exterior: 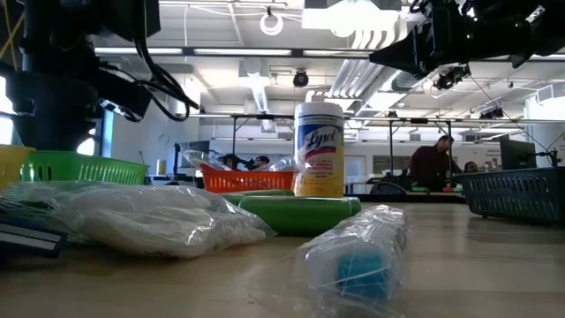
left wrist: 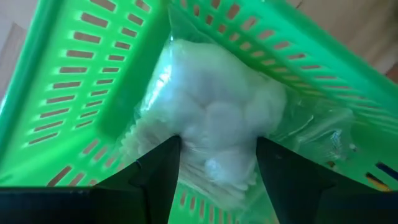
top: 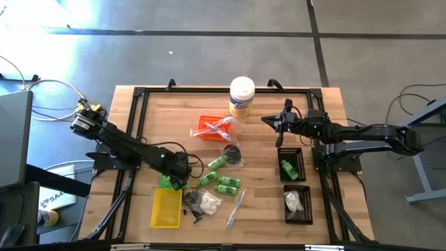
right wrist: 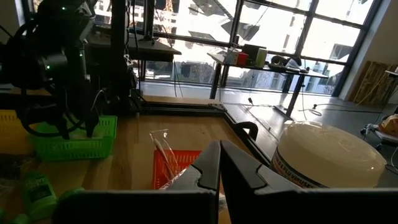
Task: Pick & Place Travel size toiletries
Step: Put the white cotton pack into the bottom black bin
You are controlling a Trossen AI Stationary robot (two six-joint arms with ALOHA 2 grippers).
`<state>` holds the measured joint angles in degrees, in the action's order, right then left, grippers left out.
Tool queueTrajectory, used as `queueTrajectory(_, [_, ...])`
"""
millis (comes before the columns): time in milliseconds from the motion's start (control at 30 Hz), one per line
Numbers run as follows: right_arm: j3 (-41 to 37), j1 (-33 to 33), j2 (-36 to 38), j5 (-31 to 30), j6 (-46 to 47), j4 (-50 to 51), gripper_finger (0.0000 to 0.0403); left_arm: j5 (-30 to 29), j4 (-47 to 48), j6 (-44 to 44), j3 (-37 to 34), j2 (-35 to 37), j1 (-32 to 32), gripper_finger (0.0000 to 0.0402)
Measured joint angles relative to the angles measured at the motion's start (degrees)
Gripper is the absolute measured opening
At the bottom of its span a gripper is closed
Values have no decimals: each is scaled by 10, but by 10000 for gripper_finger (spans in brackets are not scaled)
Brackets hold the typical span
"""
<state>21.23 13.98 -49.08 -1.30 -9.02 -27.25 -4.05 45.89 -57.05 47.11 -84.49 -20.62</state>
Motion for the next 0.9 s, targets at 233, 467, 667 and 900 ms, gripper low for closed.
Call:
queueTrajectory(233, [0,0,0,0,1,0,5,3,1,-2,0,1,0,133])
queueTrajectory(467, [0,0,0,0,1,0,5,8,4,3,0,2,0,19])
queueTrajectory(667, [0,0,0,0,1,1,5,10,18,26,7,1,0,4])
queueTrajectory(900, [0,0,0,0,1,1,5,9,107,49,68,19,0,1])
